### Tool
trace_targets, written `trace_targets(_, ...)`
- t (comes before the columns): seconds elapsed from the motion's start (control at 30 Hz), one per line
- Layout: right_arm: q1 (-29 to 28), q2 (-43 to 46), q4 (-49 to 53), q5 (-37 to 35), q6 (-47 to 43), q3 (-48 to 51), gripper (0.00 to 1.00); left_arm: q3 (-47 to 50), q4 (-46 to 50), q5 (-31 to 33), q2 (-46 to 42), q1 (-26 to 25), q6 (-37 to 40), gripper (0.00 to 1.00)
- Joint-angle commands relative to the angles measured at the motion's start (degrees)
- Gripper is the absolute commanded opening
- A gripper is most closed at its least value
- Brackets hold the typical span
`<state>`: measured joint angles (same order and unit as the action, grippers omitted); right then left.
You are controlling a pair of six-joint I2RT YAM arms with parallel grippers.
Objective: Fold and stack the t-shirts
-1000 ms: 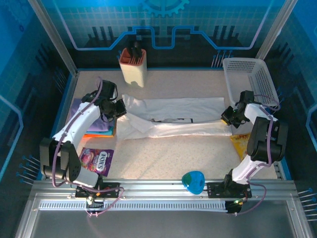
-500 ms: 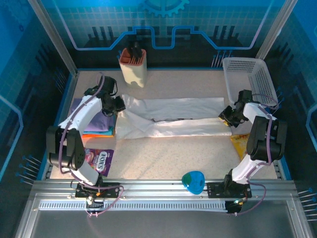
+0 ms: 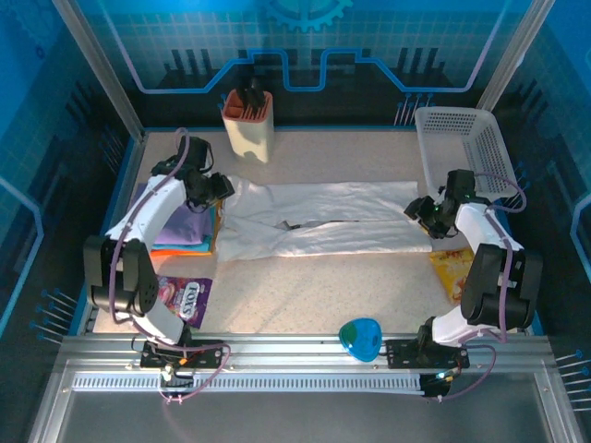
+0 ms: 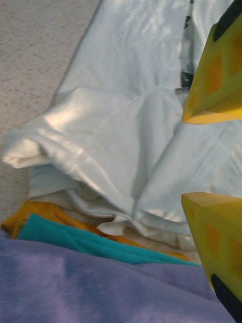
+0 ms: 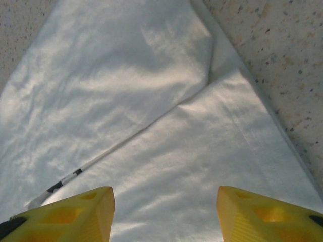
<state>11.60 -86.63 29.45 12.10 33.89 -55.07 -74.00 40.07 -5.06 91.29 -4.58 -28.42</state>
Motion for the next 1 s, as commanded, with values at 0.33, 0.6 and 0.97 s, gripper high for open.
trace_targets(0.33,-3.9,1.1,-3.0,0.4,-1.7,6.4,0.8,18.4,-10.7,-6.9,-7.6,-9.9,-11.9,0.48)
trace_targets(0.6,-3.9,0.4,-2.7,0.5,-2.3,6.2,0.8,25.6,-21.7,-6.2,-5.2,-11.6,-18.4,0.55)
trace_targets(0.97,-3.6,-0.3,-2.5,0.5,-2.2,6.1,0.8,24.7,-24.2,-6.1,0.1,-11.6,-18.6,0.56)
